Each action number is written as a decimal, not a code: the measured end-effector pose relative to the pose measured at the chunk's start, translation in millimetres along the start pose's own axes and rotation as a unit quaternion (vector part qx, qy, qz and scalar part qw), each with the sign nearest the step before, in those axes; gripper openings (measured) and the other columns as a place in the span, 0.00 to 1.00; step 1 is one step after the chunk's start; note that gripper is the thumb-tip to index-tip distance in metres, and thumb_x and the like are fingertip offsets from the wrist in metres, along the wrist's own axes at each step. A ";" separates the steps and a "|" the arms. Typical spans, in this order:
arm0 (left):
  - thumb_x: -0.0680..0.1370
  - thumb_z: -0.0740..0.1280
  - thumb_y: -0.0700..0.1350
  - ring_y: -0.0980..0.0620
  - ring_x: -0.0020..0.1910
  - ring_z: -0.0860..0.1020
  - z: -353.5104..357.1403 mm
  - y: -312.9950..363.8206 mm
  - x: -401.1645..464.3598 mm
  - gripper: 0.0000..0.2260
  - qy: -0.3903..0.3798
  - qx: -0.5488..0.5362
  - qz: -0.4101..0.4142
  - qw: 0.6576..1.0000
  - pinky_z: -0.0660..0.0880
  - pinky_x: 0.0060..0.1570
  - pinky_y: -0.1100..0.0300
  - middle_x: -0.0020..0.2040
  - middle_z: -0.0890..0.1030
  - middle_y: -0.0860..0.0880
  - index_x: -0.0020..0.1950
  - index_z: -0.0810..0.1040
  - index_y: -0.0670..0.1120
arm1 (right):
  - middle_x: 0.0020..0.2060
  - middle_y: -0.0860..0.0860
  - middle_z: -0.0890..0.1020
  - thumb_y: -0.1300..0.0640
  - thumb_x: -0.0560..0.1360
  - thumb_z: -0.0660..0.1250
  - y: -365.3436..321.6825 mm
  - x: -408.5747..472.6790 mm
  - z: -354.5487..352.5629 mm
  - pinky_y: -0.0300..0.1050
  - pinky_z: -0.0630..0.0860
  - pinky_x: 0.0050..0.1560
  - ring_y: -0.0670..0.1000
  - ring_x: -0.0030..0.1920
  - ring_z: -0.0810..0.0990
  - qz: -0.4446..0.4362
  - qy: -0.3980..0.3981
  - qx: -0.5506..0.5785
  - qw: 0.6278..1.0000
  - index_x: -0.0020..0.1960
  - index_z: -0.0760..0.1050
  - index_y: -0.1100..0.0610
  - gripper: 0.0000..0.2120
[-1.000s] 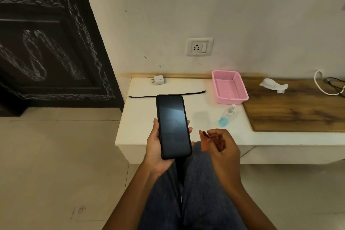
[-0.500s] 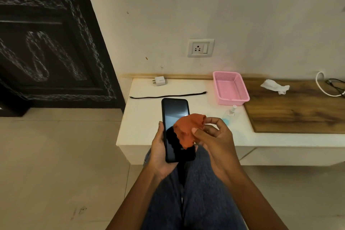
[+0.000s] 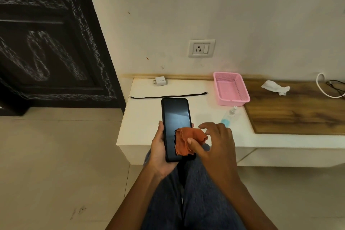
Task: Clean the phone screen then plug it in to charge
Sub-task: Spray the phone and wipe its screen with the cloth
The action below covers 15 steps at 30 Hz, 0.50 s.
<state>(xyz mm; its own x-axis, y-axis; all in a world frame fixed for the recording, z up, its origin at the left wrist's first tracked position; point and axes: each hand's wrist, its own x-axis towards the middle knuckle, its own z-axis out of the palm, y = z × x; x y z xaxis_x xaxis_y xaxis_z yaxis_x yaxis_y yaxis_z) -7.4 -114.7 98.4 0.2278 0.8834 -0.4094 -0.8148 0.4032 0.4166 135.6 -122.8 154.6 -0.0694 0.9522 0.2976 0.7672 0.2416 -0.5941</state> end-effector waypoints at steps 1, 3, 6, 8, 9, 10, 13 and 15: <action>0.73 0.59 0.66 0.42 0.58 0.79 0.2 -0.1 -0.4 0.31 0.002 0.001 -0.001 1.000 0.74 0.60 0.48 0.62 0.79 0.39 0.60 0.80 0.42 | 0.49 0.52 0.76 0.47 0.69 0.73 0.5 0.4 1.5 0.46 0.68 0.46 0.53 0.51 0.71 -0.014 -0.002 -0.020 1.000 0.52 0.78 0.53 0.15; 0.73 0.59 0.66 0.42 0.61 0.77 0.6 -0.6 -0.8 0.32 0.001 0.004 -0.002 1.000 0.72 0.63 0.47 0.64 0.77 0.38 0.64 0.78 0.41 | 0.50 0.51 0.76 0.45 0.67 0.73 1.4 1.2 4.7 0.46 0.64 0.46 0.53 0.52 0.70 -0.020 -0.015 -0.050 0.998 0.47 0.80 0.51 0.13; 0.74 0.60 0.65 0.42 0.62 0.77 0.8 -0.9 -1.0 0.32 -0.008 0.008 -0.002 1.000 0.75 0.60 0.48 0.65 0.76 0.38 0.66 0.76 0.41 | 0.49 0.50 0.77 0.49 0.65 0.76 0.9 2.0 8.4 0.46 0.62 0.45 0.54 0.51 0.71 -0.026 -0.005 -0.076 0.997 0.43 0.81 0.52 0.11; 0.74 0.60 0.65 0.43 0.61 0.77 0.6 -1.3 -1.5 0.32 -0.010 0.009 -0.002 1.000 0.77 0.58 0.49 0.66 0.76 0.38 0.65 0.77 0.41 | 0.48 0.51 0.79 0.53 0.64 0.76 -1.4 2.3 10.3 0.47 0.62 0.45 0.56 0.50 0.73 -0.038 0.018 -0.088 0.995 0.40 0.81 0.53 0.07; 0.74 0.60 0.65 0.43 0.61 0.77 0.4 -1.5 -1.7 0.31 -0.011 0.008 -0.003 1.000 0.76 0.59 0.49 0.66 0.76 0.39 0.65 0.77 0.41 | 0.47 0.51 0.79 0.55 0.64 0.76 -3.0 2.4 10.6 0.47 0.62 0.44 0.57 0.50 0.73 -0.041 0.032 -0.085 0.995 0.39 0.81 0.53 0.06; 0.74 0.60 0.64 0.43 0.61 0.77 -0.2 -2.0 -1.7 0.31 -0.013 0.007 -0.004 1.000 0.76 0.59 0.49 0.66 0.76 0.39 0.65 0.76 0.42 | 0.46 0.51 0.79 0.56 0.64 0.75 -4.7 2.7 10.3 0.47 0.62 0.44 0.57 0.50 0.73 -0.041 0.047 -0.078 0.995 0.38 0.81 0.53 0.05; 0.74 0.61 0.64 0.44 0.58 0.79 -0.7 -1.9 -1.7 0.30 -0.023 0.010 0.000 1.000 0.77 0.57 0.51 0.62 0.79 0.40 0.64 0.78 0.41 | 0.43 0.48 0.79 0.53 0.67 0.69 -10.1 2.9 8.5 0.46 0.63 0.45 0.53 0.49 0.74 -0.045 0.078 -0.038 0.995 0.39 0.79 0.53 0.04; 0.74 0.62 0.63 0.45 0.55 0.80 -0.1 -2.9 -1.3 0.29 -0.032 0.008 0.003 0.999 0.78 0.55 0.52 0.57 0.80 0.41 0.61 0.79 0.41 | 0.40 0.46 0.79 0.51 0.68 0.66 -14.9 0.7 9.3 0.44 0.65 0.44 0.50 0.47 0.74 -0.063 0.064 -0.007 0.996 0.39 0.78 0.52 0.05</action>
<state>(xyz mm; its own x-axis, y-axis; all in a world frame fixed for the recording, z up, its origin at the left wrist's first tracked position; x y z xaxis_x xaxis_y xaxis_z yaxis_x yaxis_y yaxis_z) -5.4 -117.0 97.6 0.2568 0.8993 -0.3539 -0.8079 0.4007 0.4321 118.1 -123.9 156.8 -0.0850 0.8824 0.4627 0.7659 0.3549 -0.5362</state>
